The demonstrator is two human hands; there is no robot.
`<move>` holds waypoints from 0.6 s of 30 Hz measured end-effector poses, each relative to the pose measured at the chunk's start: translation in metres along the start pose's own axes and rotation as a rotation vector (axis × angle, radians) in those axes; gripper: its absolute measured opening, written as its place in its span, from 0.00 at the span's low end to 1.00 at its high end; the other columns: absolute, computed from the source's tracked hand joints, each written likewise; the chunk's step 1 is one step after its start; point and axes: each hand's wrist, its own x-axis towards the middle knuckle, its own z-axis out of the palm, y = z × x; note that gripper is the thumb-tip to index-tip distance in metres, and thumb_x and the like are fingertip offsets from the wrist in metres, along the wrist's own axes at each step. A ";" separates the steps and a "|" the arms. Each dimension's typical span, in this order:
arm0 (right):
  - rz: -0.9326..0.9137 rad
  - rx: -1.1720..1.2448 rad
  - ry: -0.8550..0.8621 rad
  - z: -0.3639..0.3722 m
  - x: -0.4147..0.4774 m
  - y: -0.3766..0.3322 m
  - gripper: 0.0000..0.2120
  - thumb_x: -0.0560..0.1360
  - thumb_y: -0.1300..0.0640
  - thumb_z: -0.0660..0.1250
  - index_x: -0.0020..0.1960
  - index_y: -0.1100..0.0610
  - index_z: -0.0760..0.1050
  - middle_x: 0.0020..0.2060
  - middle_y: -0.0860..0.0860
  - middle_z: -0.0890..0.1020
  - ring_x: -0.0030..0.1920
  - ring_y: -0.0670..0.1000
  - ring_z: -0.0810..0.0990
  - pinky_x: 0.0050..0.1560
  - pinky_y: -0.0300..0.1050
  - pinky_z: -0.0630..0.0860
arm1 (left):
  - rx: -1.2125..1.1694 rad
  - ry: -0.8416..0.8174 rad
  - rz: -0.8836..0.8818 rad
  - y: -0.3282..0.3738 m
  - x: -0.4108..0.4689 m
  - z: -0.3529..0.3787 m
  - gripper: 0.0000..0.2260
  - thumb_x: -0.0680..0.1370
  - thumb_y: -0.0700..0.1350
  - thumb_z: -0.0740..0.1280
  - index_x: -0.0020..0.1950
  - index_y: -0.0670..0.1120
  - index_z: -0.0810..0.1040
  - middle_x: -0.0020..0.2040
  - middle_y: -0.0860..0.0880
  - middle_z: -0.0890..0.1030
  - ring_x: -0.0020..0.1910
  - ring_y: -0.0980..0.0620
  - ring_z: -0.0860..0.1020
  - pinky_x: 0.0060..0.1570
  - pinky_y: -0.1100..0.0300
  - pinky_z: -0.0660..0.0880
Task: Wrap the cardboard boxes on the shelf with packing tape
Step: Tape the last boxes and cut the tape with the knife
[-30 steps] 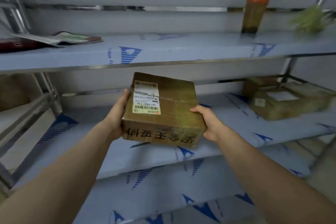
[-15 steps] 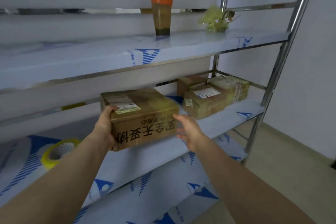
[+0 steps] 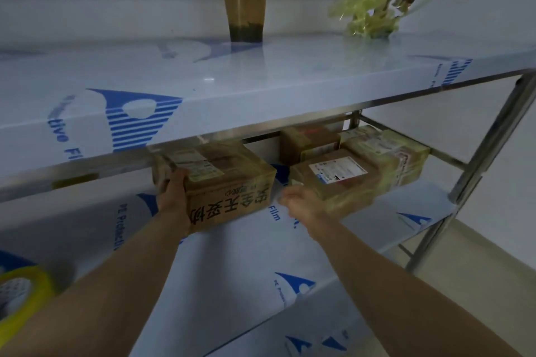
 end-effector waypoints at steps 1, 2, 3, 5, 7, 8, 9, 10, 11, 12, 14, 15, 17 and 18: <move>-0.062 -0.085 0.019 -0.003 0.008 0.002 0.15 0.77 0.63 0.63 0.63 0.62 0.75 0.60 0.58 0.78 0.54 0.51 0.75 0.60 0.44 0.70 | 0.012 0.001 -0.009 -0.001 0.005 0.003 0.27 0.63 0.61 0.73 0.59 0.52 0.78 0.52 0.43 0.82 0.47 0.38 0.82 0.44 0.28 0.73; -0.134 -0.171 0.041 -0.006 0.015 0.004 0.15 0.78 0.62 0.63 0.63 0.61 0.76 0.60 0.57 0.78 0.58 0.53 0.75 0.61 0.43 0.69 | 0.026 -0.020 -0.028 -0.003 0.009 0.007 0.28 0.62 0.61 0.73 0.59 0.52 0.78 0.52 0.42 0.83 0.48 0.38 0.82 0.45 0.28 0.74; -0.215 -0.277 0.080 -0.009 0.021 0.005 0.15 0.77 0.62 0.62 0.63 0.59 0.76 0.60 0.56 0.78 0.60 0.55 0.75 0.61 0.44 0.70 | 0.036 -0.053 -0.058 -0.004 0.011 0.011 0.30 0.60 0.62 0.73 0.58 0.52 0.79 0.52 0.42 0.83 0.49 0.37 0.82 0.46 0.28 0.73; -0.358 -0.554 0.202 -0.018 0.036 0.010 0.16 0.76 0.58 0.62 0.63 0.56 0.74 0.60 0.57 0.76 0.62 0.59 0.72 0.61 0.49 0.70 | 0.050 -0.098 -0.107 -0.008 0.015 0.020 0.31 0.58 0.64 0.73 0.57 0.52 0.80 0.53 0.41 0.83 0.51 0.37 0.81 0.47 0.28 0.72; -0.370 -0.812 0.246 -0.027 0.047 0.018 0.24 0.76 0.50 0.63 0.70 0.55 0.66 0.67 0.57 0.69 0.69 0.59 0.64 0.69 0.52 0.62 | 0.079 -0.091 -0.127 -0.014 0.017 0.030 0.27 0.63 0.64 0.71 0.57 0.52 0.79 0.53 0.41 0.82 0.51 0.37 0.80 0.48 0.28 0.72; -0.336 -0.902 0.207 -0.032 0.052 0.023 0.30 0.76 0.45 0.62 0.74 0.56 0.59 0.72 0.57 0.63 0.73 0.58 0.58 0.73 0.53 0.55 | 0.085 -0.092 -0.145 -0.017 0.017 0.035 0.25 0.66 0.64 0.70 0.57 0.51 0.79 0.53 0.41 0.81 0.51 0.37 0.80 0.48 0.29 0.72; -0.303 -0.988 0.149 -0.037 0.056 0.028 0.34 0.77 0.43 0.60 0.76 0.57 0.53 0.75 0.56 0.58 0.76 0.57 0.53 0.75 0.53 0.50 | 0.086 -0.093 -0.162 -0.020 0.018 0.040 0.24 0.67 0.64 0.69 0.56 0.51 0.79 0.53 0.41 0.81 0.51 0.38 0.80 0.48 0.31 0.74; -0.288 -1.074 0.097 -0.041 0.058 0.030 0.36 0.78 0.43 0.58 0.78 0.57 0.49 0.77 0.55 0.53 0.77 0.56 0.50 0.75 0.54 0.47 | 0.088 -0.096 -0.170 -0.021 0.020 0.043 0.23 0.68 0.65 0.68 0.55 0.50 0.79 0.52 0.41 0.81 0.50 0.39 0.80 0.47 0.34 0.76; -0.294 -1.144 0.065 -0.045 0.058 0.032 0.35 0.78 0.45 0.57 0.78 0.57 0.46 0.77 0.55 0.51 0.77 0.55 0.48 0.76 0.53 0.47 | 0.090 -0.097 -0.167 -0.020 0.022 0.047 0.22 0.69 0.64 0.68 0.54 0.50 0.79 0.51 0.42 0.81 0.48 0.40 0.80 0.44 0.38 0.77; -0.314 -1.187 0.050 -0.048 0.057 0.033 0.34 0.79 0.47 0.57 0.78 0.57 0.45 0.77 0.55 0.50 0.77 0.55 0.49 0.76 0.53 0.48 | 0.098 -0.105 -0.155 -0.020 0.025 0.049 0.21 0.70 0.63 0.67 0.54 0.50 0.79 0.50 0.42 0.81 0.46 0.40 0.79 0.40 0.41 0.79; -0.341 -1.188 0.044 -0.054 0.052 0.033 0.33 0.79 0.49 0.57 0.78 0.56 0.46 0.77 0.54 0.51 0.77 0.54 0.50 0.75 0.51 0.49 | 0.116 -0.108 -0.132 -0.018 0.030 0.052 0.17 0.72 0.60 0.67 0.51 0.49 0.78 0.46 0.43 0.80 0.41 0.42 0.78 0.30 0.47 0.78; -0.347 -1.168 0.043 -0.057 0.051 0.033 0.33 0.79 0.49 0.58 0.78 0.55 0.47 0.77 0.53 0.52 0.77 0.53 0.50 0.75 0.50 0.49 | 0.121 -0.111 -0.121 -0.016 0.031 0.053 0.14 0.73 0.59 0.66 0.49 0.49 0.78 0.44 0.43 0.80 0.40 0.43 0.77 0.25 0.48 0.77; -0.364 -1.142 0.047 -0.061 0.048 0.039 0.34 0.78 0.50 0.60 0.78 0.53 0.48 0.77 0.51 0.53 0.77 0.52 0.51 0.74 0.49 0.50 | 0.127 -0.102 -0.112 -0.012 0.035 0.054 0.12 0.74 0.57 0.66 0.45 0.49 0.77 0.42 0.44 0.78 0.38 0.44 0.76 0.21 0.47 0.75; -0.366 -1.137 0.052 -0.064 0.046 0.041 0.34 0.78 0.50 0.61 0.78 0.53 0.49 0.77 0.51 0.53 0.76 0.52 0.52 0.74 0.49 0.50 | 0.135 -0.103 -0.113 -0.011 0.037 0.053 0.11 0.75 0.57 0.66 0.44 0.50 0.76 0.41 0.44 0.78 0.38 0.44 0.76 0.21 0.47 0.75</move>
